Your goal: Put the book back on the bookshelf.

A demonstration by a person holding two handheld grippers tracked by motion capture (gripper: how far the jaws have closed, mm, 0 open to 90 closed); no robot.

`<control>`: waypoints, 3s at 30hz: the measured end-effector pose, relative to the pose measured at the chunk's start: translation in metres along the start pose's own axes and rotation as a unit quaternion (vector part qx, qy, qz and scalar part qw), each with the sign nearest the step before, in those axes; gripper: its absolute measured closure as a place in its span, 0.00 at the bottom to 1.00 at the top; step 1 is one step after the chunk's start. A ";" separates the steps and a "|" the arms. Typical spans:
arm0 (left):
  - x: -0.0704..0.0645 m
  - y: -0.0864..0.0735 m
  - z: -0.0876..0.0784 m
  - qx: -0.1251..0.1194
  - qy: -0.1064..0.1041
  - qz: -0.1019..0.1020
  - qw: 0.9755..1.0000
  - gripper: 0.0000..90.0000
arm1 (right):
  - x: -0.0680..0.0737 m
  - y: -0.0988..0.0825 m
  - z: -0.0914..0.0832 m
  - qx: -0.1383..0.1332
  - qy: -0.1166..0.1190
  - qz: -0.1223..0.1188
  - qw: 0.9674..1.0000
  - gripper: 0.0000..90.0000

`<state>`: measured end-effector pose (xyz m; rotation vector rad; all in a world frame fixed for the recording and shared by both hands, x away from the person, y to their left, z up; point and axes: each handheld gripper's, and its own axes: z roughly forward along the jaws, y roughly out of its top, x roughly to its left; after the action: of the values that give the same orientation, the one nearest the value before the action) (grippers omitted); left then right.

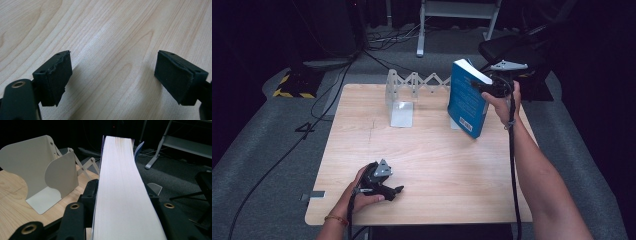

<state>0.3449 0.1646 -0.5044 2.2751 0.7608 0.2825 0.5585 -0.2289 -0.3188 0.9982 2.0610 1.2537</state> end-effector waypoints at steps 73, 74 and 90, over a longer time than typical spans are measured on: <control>0.000 0.001 0.001 0.000 0.001 0.001 1.000 0.16 | 0.003 -0.027 -0.058 0.065 0.003 -0.047 0.997 0.38; 0.000 0.001 0.001 0.000 0.001 0.001 1.000 0.16 | 0.003 -0.029 -0.059 0.067 0.008 -0.047 0.997 0.38; 0.000 0.001 0.001 0.000 0.001 0.001 1.000 0.16 | 0.002 -0.055 -0.074 0.076 0.030 -0.064 0.995 0.34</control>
<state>0.3454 0.1637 -0.5044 2.2759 0.7593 0.2849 0.4842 -0.2816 -0.3364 0.8867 2.2557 1.0869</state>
